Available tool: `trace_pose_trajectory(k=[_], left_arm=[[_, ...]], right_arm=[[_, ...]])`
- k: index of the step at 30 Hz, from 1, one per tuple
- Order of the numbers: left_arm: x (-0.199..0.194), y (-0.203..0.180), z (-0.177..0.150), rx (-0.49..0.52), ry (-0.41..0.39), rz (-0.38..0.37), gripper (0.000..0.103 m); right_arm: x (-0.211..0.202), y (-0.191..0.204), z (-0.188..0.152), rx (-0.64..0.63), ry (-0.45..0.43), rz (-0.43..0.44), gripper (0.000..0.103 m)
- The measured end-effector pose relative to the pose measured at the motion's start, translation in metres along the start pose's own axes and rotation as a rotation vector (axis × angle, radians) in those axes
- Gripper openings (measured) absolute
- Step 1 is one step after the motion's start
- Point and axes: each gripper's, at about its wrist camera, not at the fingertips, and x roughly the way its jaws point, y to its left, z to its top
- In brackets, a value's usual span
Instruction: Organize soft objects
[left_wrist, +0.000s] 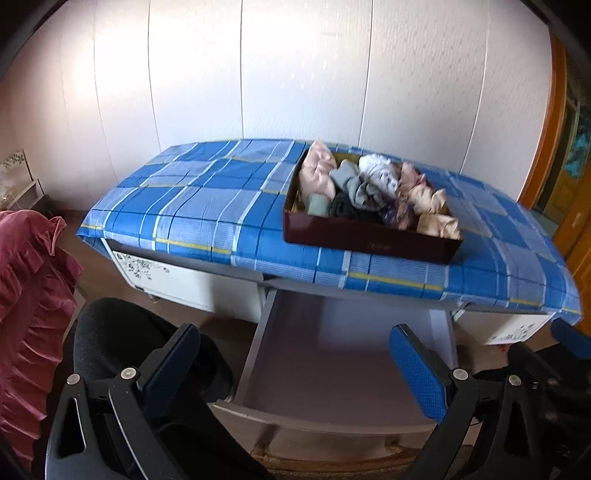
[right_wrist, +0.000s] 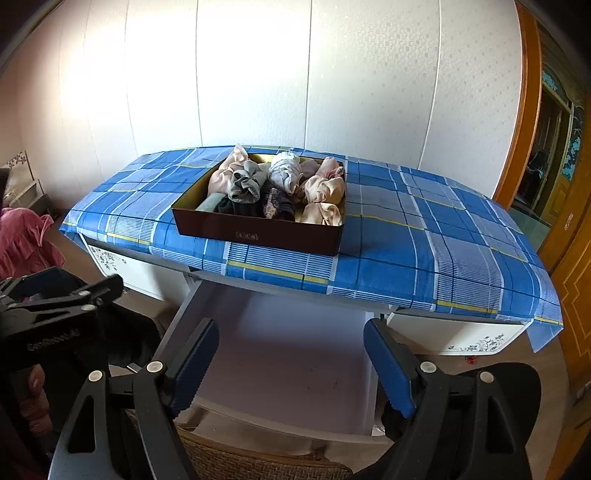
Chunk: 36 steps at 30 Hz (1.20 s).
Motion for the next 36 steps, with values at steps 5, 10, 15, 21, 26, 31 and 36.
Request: trace_pose_trajectory(k=[5,10,15,21,26,31,36], left_arm=[[-0.0035,-0.0007,0.0011,0.004,-0.023,-0.010,0.103],[-0.0048,-0.0016,0.0013,0.007,-0.033,-0.016,0.103],[-0.0080,-0.0030,0.0008,0.014,-0.045,-0.021,0.103],[-0.0080,-0.0051,0.0005,0.020,-0.047,-0.022,0.103],[-0.0083,-0.0066,0.0005,0.022,-0.050,-0.025,0.103],[-0.0093,-0.0085,0.0000,0.026,-0.057,-0.034,0.103],[-0.0113,-0.0091,-0.0003,0.027,-0.063,-0.034,0.103]], right_arm=[[0.0028,-0.0022,-0.0012,0.010,0.007,-0.004,0.082],[0.0047,-0.0044,-0.0019,0.017,0.011,-0.008,0.082],[0.0054,-0.0055,-0.0022,0.021,0.014,-0.009,0.082],[0.0051,-0.0062,-0.0020,0.021,0.016,-0.010,0.082],[0.0066,-0.0069,-0.0019,0.026,0.022,-0.012,0.082],[0.0073,-0.0077,-0.0024,0.029,0.025,-0.014,0.082],[0.0080,-0.0079,-0.0028,0.028,0.027,-0.014,0.082]])
